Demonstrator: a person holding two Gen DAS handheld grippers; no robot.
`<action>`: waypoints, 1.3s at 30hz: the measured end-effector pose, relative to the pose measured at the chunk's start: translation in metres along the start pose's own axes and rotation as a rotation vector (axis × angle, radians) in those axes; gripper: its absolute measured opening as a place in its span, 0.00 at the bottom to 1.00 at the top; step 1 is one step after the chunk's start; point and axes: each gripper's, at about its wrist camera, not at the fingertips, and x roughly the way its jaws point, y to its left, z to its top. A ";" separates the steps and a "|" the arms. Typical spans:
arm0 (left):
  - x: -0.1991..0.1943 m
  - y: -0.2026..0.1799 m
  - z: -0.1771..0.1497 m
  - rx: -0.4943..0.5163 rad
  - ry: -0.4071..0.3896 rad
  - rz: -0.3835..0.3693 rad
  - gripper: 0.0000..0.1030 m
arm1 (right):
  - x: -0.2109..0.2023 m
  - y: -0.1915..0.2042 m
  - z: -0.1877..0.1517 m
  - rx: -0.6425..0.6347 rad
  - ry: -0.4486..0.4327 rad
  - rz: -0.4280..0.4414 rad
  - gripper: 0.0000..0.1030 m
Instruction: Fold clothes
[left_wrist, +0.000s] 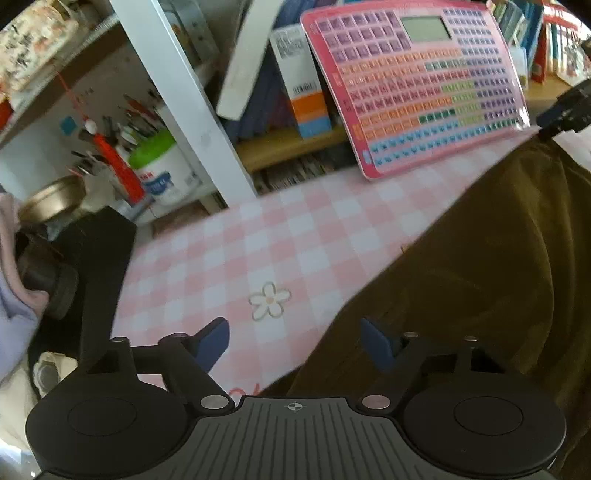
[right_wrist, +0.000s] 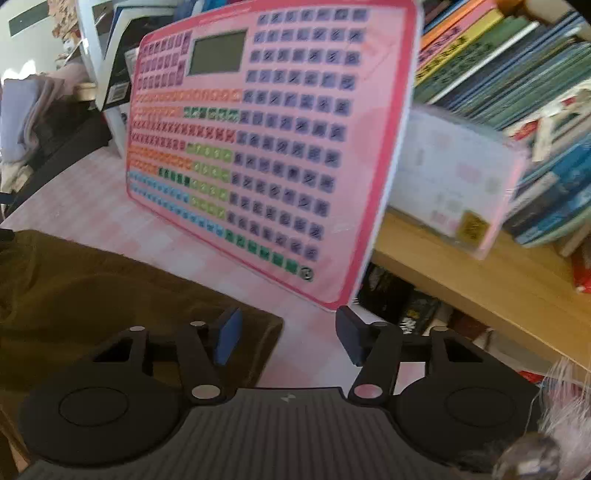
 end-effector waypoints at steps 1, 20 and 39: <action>0.002 0.001 -0.001 0.003 0.013 -0.009 0.75 | 0.003 0.002 0.001 -0.005 0.008 0.003 0.50; 0.029 -0.003 -0.010 -0.025 0.073 -0.175 0.14 | 0.009 0.012 -0.001 -0.045 0.056 0.034 0.14; -0.108 -0.019 -0.013 0.077 -0.287 -0.106 0.02 | -0.199 0.092 -0.034 0.028 -0.321 -0.246 0.11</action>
